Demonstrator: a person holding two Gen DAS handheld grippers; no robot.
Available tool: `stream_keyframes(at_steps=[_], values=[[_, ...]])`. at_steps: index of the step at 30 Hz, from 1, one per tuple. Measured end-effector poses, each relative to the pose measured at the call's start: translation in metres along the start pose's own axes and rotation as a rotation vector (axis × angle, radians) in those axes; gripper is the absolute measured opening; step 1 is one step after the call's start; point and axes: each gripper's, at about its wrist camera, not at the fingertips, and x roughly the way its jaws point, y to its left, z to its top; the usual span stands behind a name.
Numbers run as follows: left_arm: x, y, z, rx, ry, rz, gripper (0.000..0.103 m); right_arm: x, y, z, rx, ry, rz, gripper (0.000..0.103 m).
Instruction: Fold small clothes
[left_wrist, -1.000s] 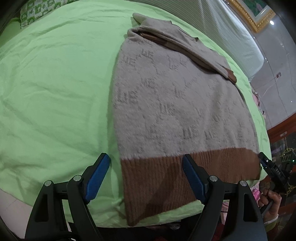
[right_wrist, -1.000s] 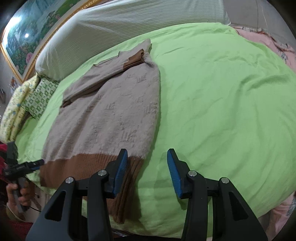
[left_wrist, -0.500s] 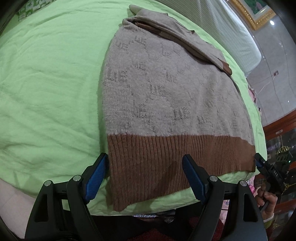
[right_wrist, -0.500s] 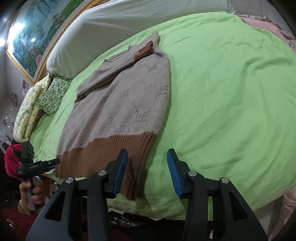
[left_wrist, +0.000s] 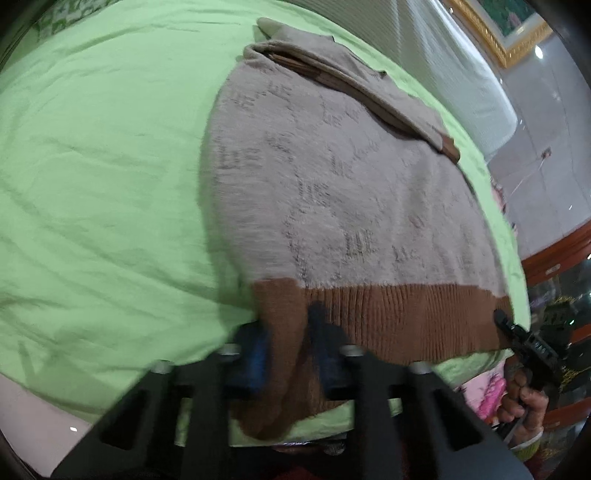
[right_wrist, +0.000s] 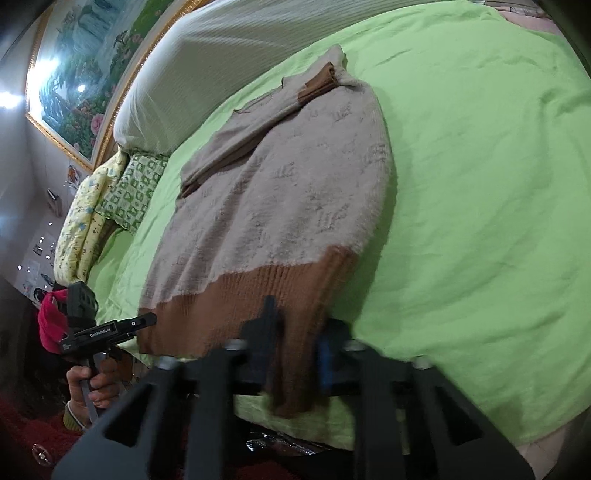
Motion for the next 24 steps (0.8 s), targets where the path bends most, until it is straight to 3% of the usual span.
stream_keyframes(at_steps=[3,8,13,18,24], values=[[-0.007,0.004,-0.003,-0.019,-0.017,-0.049,0.008,-0.006,-0.001,0.0,0.013,-0.029,0.023,0.008],[-0.041,-0.012,-0.009,0.044,-0.087,-0.106,0.008,-0.049,-0.011,-0.005,0.011,-0.121,0.136,0.007],[-0.052,-0.015,-0.001,0.048,-0.135,-0.165,0.008,-0.063,-0.025,-0.004,0.055,-0.159,0.163,0.007],[-0.06,-0.018,0.02,0.035,-0.168,-0.2,0.008,-0.058,-0.008,0.013,0.028,-0.201,0.224,0.007],[-0.072,-0.033,0.073,0.041,-0.263,-0.237,0.008,-0.054,0.007,0.063,0.006,-0.289,0.323,0.007]])
